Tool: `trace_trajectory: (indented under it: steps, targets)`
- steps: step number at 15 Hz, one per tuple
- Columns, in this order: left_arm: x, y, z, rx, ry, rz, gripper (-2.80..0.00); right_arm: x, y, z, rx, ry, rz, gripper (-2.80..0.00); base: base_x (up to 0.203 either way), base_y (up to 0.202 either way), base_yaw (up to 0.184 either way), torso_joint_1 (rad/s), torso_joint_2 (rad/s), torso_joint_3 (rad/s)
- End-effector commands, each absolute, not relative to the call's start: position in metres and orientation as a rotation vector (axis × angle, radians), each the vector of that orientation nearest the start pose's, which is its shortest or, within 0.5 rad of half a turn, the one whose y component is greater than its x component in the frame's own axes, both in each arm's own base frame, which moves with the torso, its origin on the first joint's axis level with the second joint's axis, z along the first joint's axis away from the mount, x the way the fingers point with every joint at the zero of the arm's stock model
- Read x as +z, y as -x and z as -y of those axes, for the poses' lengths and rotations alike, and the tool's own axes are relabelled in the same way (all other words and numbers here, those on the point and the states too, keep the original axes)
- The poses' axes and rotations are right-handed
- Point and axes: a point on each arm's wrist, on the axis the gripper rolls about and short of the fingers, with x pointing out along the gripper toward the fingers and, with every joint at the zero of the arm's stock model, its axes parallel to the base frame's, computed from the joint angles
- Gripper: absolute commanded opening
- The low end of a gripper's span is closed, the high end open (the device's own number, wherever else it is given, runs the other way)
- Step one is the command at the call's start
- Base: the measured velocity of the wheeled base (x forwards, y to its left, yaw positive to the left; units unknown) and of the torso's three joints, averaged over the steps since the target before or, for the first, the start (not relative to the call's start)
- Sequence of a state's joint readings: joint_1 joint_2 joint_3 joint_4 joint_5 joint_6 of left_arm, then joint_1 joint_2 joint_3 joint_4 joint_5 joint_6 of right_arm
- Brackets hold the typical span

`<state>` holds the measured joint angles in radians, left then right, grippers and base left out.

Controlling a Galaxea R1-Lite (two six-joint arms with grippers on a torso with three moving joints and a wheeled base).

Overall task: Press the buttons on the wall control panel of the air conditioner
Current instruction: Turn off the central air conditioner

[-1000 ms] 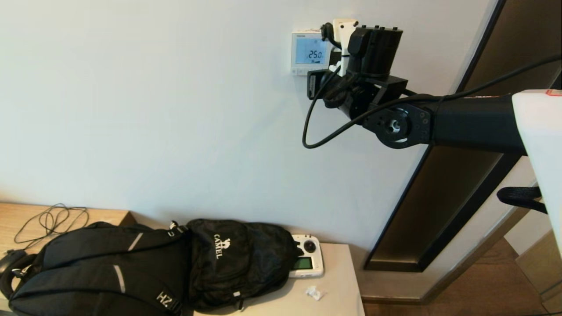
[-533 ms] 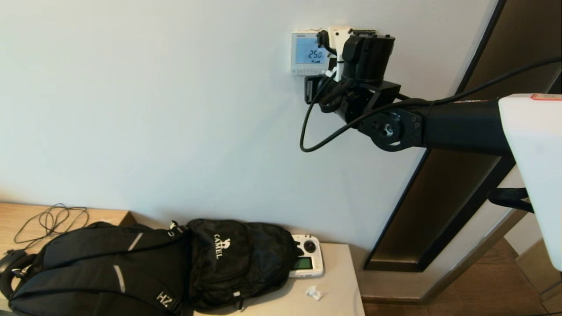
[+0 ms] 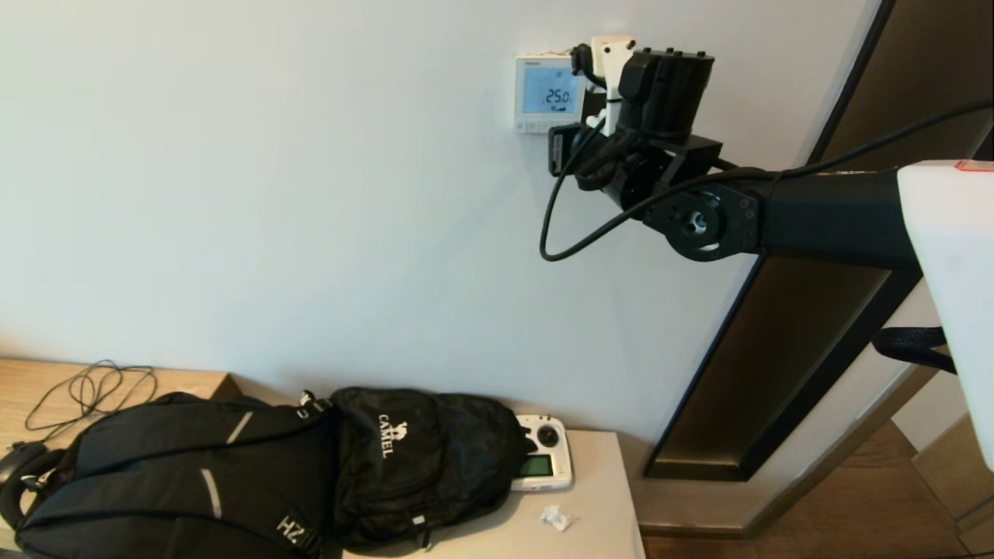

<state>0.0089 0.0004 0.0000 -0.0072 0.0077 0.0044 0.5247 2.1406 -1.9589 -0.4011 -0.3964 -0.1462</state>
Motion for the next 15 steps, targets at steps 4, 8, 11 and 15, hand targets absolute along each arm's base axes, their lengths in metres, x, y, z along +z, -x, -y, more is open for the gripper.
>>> trace_trajectory:
  steps: [4, 8, 11, 15]
  targets:
    - [0.076, 0.023, 0.0, 0.017, -0.005, 0.008, -2.8, 0.308, -0.4, -0.211, 0.093, 0.063, 0.187, -2.8, 0.0, 0.0, 0.0, 0.0, 0.0, 0.0]
    - [0.076, 0.023, 0.0, 0.017, -0.005, 0.008, -2.8, 0.306, -0.401, -0.211, 0.1, 0.066, 0.184, -2.8, 0.0, 0.0, 0.0, 0.0, 0.0, 0.0]
    - [0.076, 0.023, 0.0, 0.018, -0.005, 0.008, -2.8, 0.312, -0.397, -0.211, 0.103, 0.06, 0.198, -2.8, 0.0, 0.0, 0.0, 0.0, 0.0, 0.0]
    - [0.076, 0.023, 0.0, 0.018, -0.006, 0.008, -2.8, 0.319, -0.389, -0.211, 0.101, 0.054, 0.207, -2.8, 0.0, 0.0, 0.0, 0.0, 0.0, 0.0]
